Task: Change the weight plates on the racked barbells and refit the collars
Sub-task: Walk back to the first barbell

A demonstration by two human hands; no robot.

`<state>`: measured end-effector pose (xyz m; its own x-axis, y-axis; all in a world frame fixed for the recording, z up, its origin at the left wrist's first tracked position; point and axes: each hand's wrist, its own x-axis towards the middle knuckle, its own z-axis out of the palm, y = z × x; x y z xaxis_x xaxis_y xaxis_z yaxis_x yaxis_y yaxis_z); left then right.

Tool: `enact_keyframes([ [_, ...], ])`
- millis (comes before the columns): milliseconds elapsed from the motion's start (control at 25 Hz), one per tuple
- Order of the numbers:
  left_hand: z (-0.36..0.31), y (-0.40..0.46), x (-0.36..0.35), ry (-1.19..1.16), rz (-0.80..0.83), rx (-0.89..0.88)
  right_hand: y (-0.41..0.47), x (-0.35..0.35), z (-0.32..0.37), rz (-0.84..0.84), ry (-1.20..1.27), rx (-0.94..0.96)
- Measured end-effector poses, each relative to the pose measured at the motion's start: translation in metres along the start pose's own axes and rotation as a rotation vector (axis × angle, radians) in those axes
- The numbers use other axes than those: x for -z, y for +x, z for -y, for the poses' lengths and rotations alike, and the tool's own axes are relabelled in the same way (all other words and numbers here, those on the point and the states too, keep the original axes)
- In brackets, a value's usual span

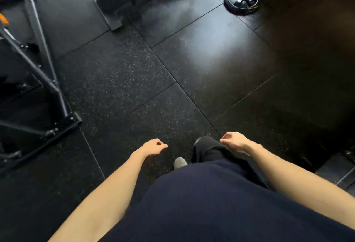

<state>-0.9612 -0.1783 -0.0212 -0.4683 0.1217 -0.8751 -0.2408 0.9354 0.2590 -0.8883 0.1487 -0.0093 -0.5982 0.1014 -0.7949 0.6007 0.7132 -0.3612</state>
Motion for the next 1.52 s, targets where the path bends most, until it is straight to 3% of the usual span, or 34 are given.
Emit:
enact_keyframes([
  [280, -0.128, 0.131, 0.154, 0.231, 0.063, -0.043, 0.144, 0.124, 0.042, -0.011, 0.192, -0.098],
  [640, -0.337, 0.258, 0.333, 0.174, -0.039, -0.140, 0.274, 0.348, 0.088, -0.073, 0.390, -0.157],
  [840, -0.452, 0.361, 0.416, 0.394, 0.096, -0.161, 0.357, 0.459, 0.091, -0.115, 0.511, -0.225],
  [1120, -0.671, 0.480, 0.563, 0.621, 0.097, -0.264, 0.445, 0.641, 0.095, -0.242, 0.630, -0.352],
  [1320, -0.827, 0.528, 0.596, 0.777, 0.121, -0.366, 0.492, 0.743, 0.072, -0.319, 0.755, -0.385],
  [1520, -0.970, 0.573, 0.584, 0.835, 0.121, -0.375, 0.544, 0.849, 0.009, -0.291, 0.770, -0.407],
])
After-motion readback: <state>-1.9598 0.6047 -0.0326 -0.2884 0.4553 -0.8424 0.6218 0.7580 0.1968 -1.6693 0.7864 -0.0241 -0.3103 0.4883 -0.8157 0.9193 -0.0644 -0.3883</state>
